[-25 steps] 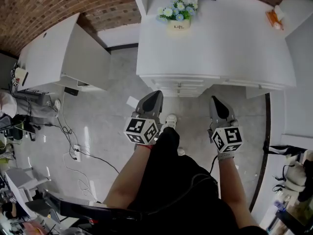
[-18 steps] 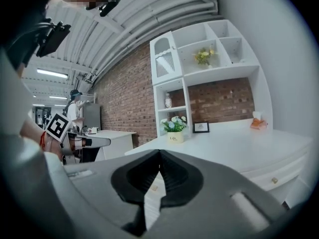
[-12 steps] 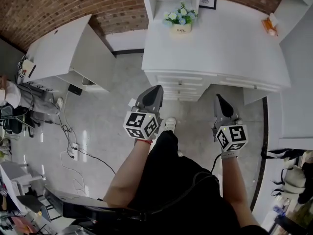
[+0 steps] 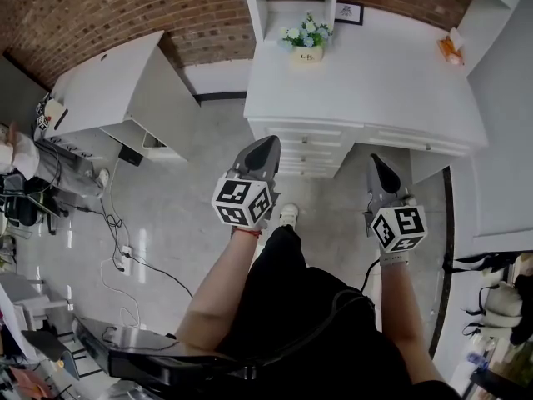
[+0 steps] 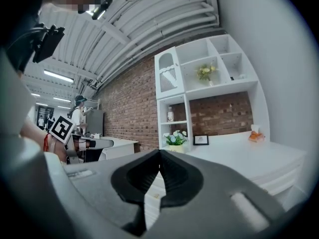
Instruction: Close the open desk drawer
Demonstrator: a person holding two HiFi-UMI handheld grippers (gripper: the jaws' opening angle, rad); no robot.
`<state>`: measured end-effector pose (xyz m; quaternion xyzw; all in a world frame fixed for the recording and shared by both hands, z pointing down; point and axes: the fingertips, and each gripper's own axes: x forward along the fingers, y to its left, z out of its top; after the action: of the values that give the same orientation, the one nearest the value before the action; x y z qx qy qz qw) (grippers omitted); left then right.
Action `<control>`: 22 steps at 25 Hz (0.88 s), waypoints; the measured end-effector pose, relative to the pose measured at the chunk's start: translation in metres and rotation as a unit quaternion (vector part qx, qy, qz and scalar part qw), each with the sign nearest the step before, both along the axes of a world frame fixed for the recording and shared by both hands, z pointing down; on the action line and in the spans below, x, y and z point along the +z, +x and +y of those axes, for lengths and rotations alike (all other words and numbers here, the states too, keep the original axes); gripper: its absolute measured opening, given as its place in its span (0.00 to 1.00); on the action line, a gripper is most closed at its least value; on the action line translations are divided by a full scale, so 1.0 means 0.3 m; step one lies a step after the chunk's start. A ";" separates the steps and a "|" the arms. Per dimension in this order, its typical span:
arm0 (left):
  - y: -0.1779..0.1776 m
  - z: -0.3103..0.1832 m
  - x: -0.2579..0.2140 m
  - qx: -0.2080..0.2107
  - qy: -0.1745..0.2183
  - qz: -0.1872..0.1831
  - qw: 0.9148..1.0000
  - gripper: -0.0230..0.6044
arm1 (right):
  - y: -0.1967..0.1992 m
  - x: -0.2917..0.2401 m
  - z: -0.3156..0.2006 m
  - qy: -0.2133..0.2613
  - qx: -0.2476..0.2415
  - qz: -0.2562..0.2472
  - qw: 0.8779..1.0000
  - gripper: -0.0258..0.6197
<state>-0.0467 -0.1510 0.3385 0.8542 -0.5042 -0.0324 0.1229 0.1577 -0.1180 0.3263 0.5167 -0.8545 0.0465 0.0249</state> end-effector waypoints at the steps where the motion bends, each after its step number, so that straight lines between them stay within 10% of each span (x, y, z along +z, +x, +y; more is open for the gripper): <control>1: 0.000 0.006 -0.008 0.001 0.002 0.001 1.000 0.04 | -0.001 -0.008 0.006 0.002 0.000 -0.001 1.000 0.04; 22: -0.036 0.114 -0.065 -0.004 0.013 0.011 1.000 0.04 | -0.020 -0.059 0.090 0.014 -0.006 -0.024 1.000 0.04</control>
<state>-0.0577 -0.1166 0.3191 0.8532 -0.5060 -0.0487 0.1172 0.1518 -0.0911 0.3085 0.5108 -0.8584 0.0467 -0.0022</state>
